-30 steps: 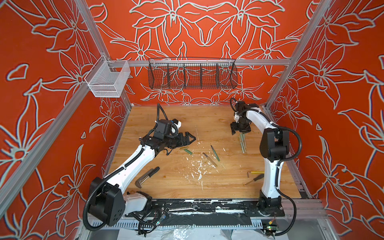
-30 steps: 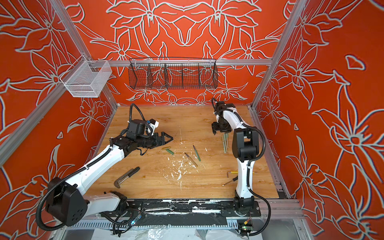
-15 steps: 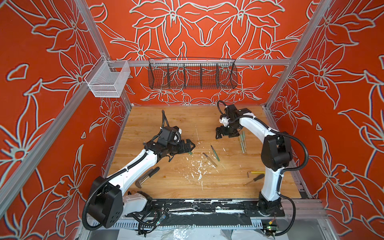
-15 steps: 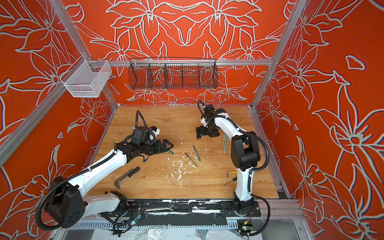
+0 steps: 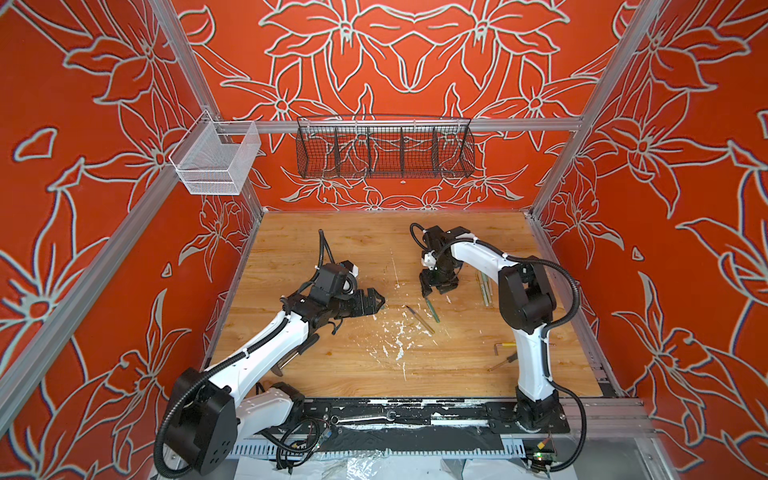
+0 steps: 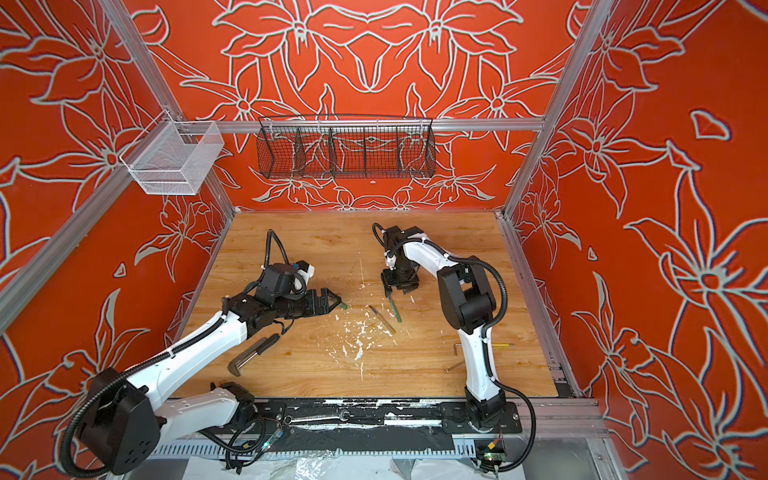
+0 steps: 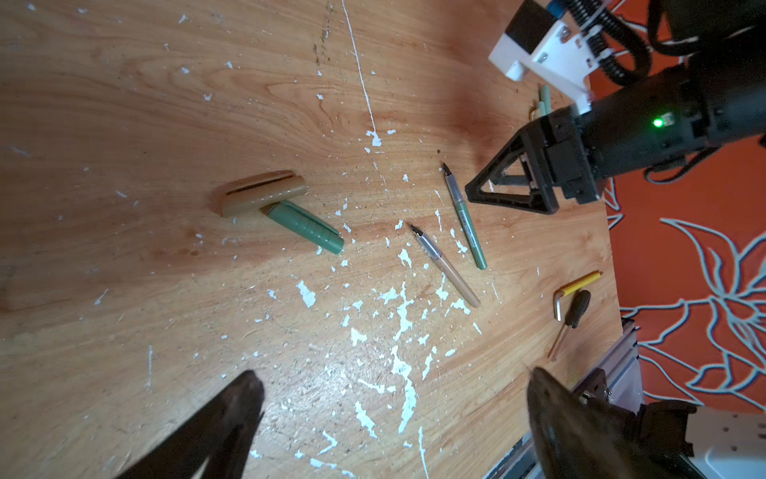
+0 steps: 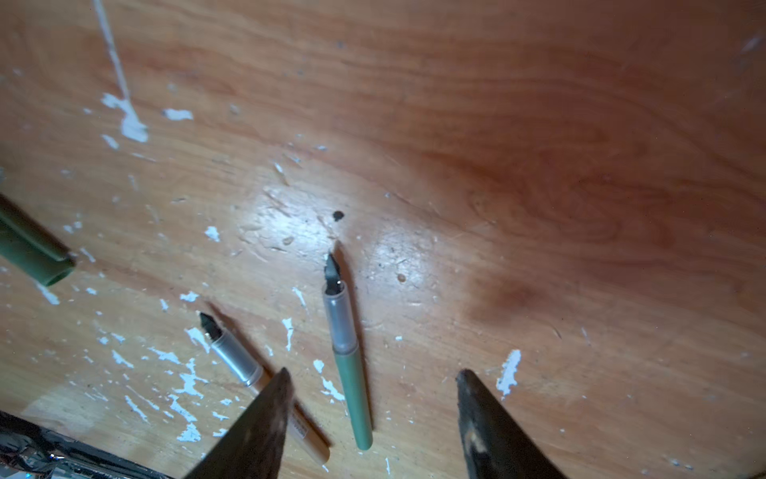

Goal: Insert the pens into the pen caps
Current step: 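Move the right gripper to a green-banded pen and grasp it, then raise the pen upright with the right gripper toward the left gripper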

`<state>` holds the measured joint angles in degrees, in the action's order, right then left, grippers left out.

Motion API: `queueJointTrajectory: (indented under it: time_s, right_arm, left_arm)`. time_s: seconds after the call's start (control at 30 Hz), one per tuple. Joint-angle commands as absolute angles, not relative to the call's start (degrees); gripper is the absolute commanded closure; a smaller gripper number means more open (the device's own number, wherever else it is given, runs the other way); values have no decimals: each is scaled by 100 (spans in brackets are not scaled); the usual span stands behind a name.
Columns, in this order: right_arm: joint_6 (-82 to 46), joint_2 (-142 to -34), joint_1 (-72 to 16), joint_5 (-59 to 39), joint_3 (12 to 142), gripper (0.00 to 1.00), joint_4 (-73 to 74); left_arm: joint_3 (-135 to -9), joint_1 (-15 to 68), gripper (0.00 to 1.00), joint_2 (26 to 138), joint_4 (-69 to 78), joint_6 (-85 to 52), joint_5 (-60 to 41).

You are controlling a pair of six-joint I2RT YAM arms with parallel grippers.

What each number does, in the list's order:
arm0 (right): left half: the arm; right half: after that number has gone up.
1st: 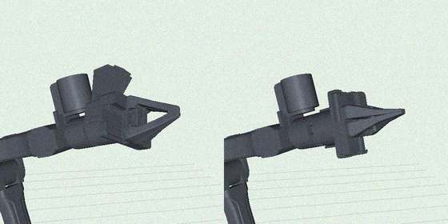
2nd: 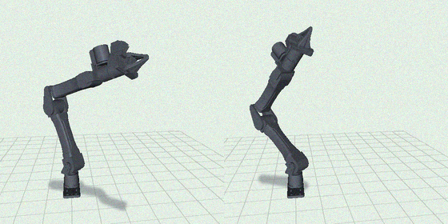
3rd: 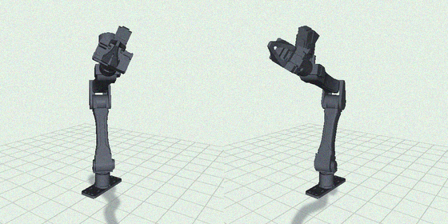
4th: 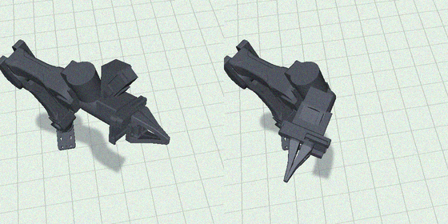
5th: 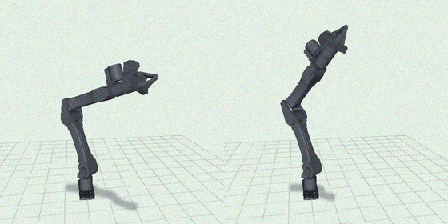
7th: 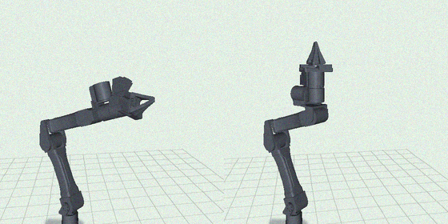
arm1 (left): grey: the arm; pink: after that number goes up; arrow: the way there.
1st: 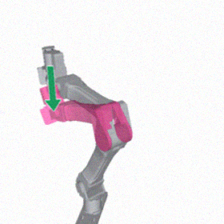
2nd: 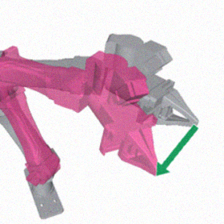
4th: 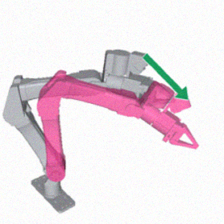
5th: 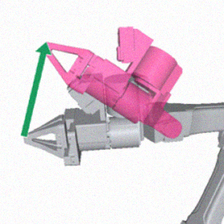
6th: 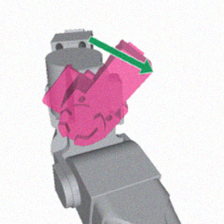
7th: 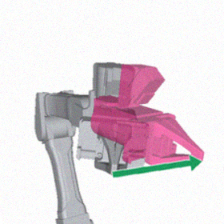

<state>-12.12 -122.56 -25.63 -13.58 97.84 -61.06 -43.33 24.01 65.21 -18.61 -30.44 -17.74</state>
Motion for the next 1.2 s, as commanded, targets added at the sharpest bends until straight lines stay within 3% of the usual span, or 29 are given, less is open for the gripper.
queueJointTrajectory:
  time_s: [0.0, 0.23, 0.4, 0.53, 0.83, 1.03, 1.17]
  right_arm:
    - [-1373, -12367, -2617, -1191, 9958, 41, -6313]
    - [-1416, -12576, -2744, -1156, 10015, 54, -6358]
    - [-1389, -12655, -2903, -1042, 10132, 57, -6390]
    - [-1419, -12793, -2966, -908, 10227, 75, -6478]
    - [-1276, -13275, -3058, -486, 10673, 82, -6782]
    - [-1205, -13459, -3106, -524, 11321, 100, -7120]
    - [-1209, -13251, -3111, -917, 11645, 100, -7141]
  left_arm:
    - [-4269, 2426, 3, 6164, -1866, -2850, -1811]
    - [-4269, 2426, 3, 5839, -2195, -2559, -1811]
    - [-4298, 2426, 3, 5895, -2154, -2554, -1927]
    - [-4307, 2426, 3, 6054, -2015, -2608, -2072]
    - [-4441, 2426, 3, 6375, -1772, -2731, -2209]
    - [-4586, 2426, 3, 6785, -1604, -2707, -2319]
    - [-4673, 2426, 3, 7182, -1314, -2690, -2541]
